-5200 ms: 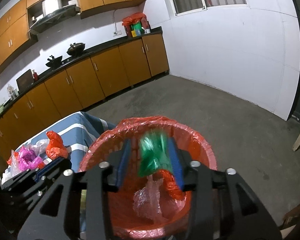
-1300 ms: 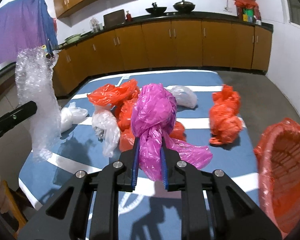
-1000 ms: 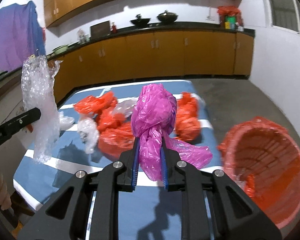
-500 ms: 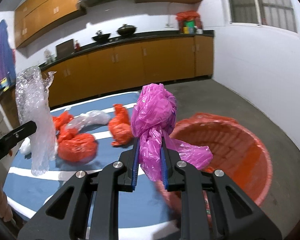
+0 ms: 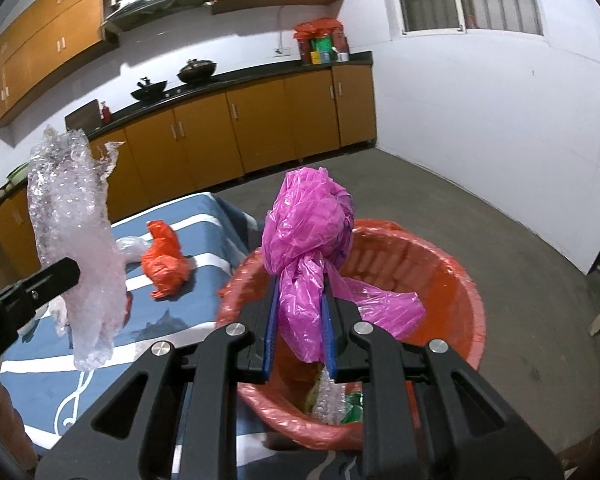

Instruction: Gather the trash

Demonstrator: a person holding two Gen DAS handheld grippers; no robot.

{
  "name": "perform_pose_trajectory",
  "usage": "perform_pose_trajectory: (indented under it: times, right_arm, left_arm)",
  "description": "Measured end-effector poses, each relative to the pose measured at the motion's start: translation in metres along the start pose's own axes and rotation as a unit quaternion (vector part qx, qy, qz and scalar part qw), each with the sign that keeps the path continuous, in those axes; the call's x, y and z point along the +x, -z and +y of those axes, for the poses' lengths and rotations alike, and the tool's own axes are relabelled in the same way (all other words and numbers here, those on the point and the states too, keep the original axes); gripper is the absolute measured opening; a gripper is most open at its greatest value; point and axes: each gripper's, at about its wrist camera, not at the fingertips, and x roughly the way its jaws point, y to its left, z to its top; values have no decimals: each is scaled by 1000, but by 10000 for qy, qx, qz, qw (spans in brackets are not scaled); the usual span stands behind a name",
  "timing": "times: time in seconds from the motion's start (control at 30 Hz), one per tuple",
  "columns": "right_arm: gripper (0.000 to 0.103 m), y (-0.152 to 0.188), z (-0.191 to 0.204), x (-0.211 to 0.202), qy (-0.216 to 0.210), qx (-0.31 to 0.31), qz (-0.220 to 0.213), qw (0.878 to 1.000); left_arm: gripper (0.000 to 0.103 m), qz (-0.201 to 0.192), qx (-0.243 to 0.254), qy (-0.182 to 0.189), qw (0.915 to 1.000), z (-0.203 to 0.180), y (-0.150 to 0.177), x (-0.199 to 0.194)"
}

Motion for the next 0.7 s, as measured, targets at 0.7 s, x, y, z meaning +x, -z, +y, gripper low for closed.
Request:
perform_pose_trajectory:
  times: [0.7]
  right_arm:
    - [19,-4,-41,16,193,561,38,9982]
  left_arm:
    - [7,362,306,797,9957,-43,3,72]
